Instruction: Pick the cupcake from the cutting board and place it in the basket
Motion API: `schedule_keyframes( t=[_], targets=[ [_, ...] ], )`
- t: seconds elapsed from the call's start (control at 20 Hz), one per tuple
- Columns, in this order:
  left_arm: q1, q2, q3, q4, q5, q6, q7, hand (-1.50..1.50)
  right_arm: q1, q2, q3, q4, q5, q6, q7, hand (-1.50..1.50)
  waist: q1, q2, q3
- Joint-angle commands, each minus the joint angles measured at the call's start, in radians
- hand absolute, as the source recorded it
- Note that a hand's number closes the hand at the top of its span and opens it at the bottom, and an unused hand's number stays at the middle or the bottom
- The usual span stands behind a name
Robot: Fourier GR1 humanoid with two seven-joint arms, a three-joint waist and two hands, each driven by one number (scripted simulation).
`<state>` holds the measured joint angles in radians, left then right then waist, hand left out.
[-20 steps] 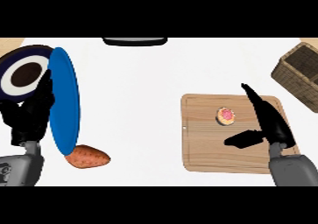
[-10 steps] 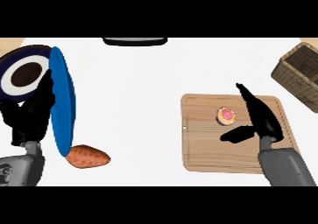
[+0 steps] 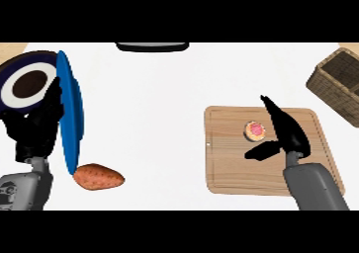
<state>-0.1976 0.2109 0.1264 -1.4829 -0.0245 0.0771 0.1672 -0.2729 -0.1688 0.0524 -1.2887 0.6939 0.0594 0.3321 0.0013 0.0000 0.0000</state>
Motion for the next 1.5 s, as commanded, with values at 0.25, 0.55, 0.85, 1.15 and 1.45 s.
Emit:
schedule_keyframes(
  t=[0.25,0.55,0.85,1.15,1.45],
  targets=[
    [0.026,-0.001,0.024,0.033,-0.006,-0.018,-0.064,0.0,-0.037,0.0,-0.003,0.149,-0.005,0.047,-0.115,1.5,0.003,0.001,0.0],
    [0.0,0.013,0.025,-0.041,0.015,-0.034,0.043,0.0,-0.02,-0.013,0.022,0.116,-0.002,0.114,-0.143,1.5,0.0,0.0,0.0],
    [-0.031,0.004,0.035,0.005,0.0,-0.009,0.023,0.0,-0.006,0.052,0.048,0.161,0.035,0.036,-0.171,1.5,0.0,0.0,0.0],
    [0.008,-0.014,0.007,0.005,-0.017,-0.018,-0.02,0.0,-0.129,0.162,0.013,0.201,0.022,-0.052,0.01,1.5,0.017,0.004,0.0],
    [-0.036,-0.007,0.004,0.017,-0.01,-0.031,0.014,0.0,-0.241,0.167,0.143,0.259,-0.133,-0.412,0.173,1.5,0.032,0.005,0.001]
  ],
)
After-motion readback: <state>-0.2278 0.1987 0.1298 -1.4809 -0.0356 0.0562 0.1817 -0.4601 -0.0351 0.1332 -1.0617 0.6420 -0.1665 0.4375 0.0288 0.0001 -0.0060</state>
